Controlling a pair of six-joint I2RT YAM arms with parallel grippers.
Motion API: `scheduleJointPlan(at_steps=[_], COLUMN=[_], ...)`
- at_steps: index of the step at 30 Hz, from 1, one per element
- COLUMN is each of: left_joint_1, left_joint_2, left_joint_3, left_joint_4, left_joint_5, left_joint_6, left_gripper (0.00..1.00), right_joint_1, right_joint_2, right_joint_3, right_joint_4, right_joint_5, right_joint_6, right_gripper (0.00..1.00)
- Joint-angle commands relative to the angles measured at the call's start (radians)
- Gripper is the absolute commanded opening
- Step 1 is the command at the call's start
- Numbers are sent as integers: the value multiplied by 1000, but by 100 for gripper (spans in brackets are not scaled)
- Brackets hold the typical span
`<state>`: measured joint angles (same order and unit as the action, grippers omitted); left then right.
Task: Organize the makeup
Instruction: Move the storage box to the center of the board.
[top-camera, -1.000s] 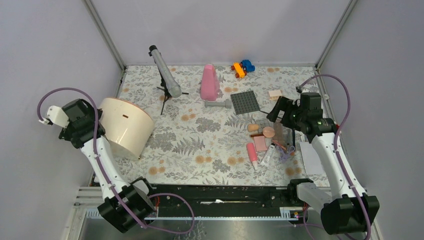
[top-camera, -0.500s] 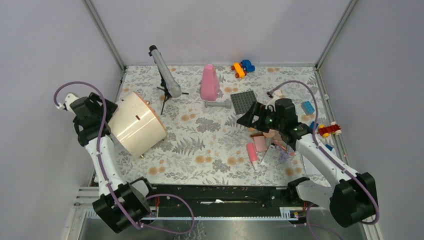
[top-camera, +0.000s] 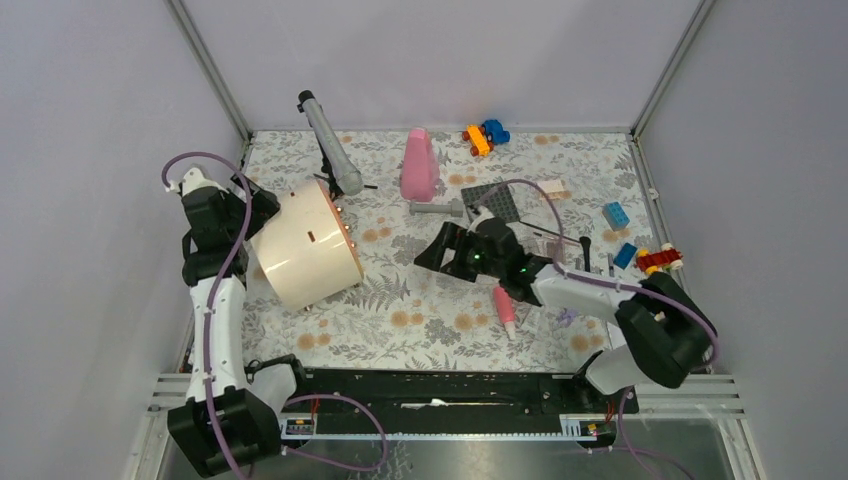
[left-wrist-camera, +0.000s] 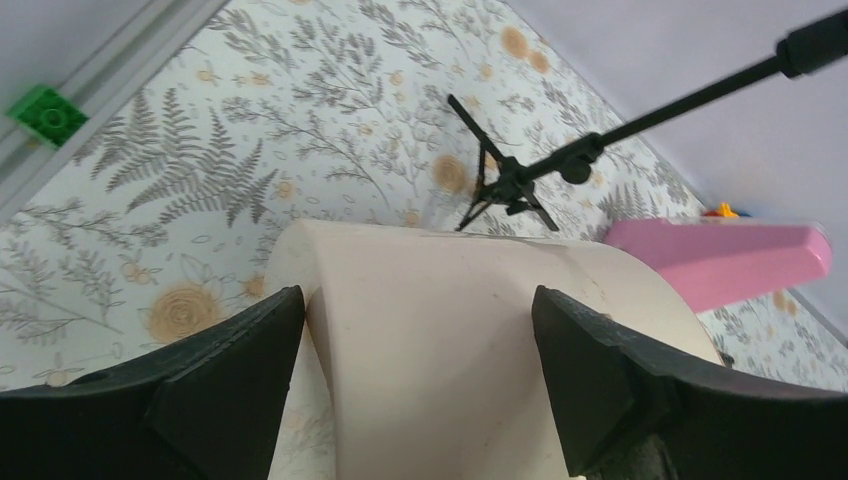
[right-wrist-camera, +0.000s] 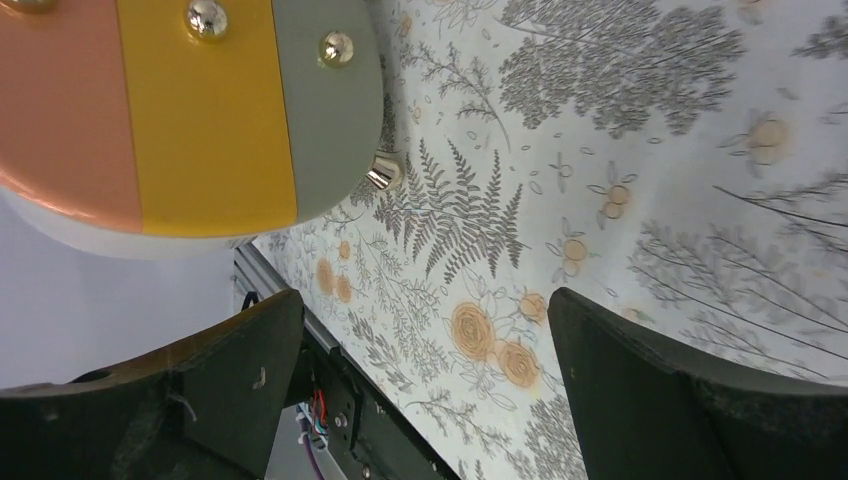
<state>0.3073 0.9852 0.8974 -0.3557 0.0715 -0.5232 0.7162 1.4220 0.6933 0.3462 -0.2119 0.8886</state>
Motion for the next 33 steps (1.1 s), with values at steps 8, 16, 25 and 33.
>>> scheduleJointPlan(at_steps=[8,16,25,33], left_joint_1=[-93,-93,-107,-161], left_joint_2=[-5,-7,19,74], left_joint_3=[-68,-61,-20,6], left_joint_4=[-83,-42,-36,-17], left_joint_5=[81,126,162,211], left_joint_6=[8,-34,-16,-10], left_gripper=[99,99,99,99], right_joint_1=[192,269,400,496], right_joint_2=[270,369,429,430], right_joint_3=[220,317,379,390], right_joint_4=[158,126,104,103], right_joint_5=[184,243,287,368], right_joint_6=[101,66,52,69], right_gripper=[99,99,99,99])
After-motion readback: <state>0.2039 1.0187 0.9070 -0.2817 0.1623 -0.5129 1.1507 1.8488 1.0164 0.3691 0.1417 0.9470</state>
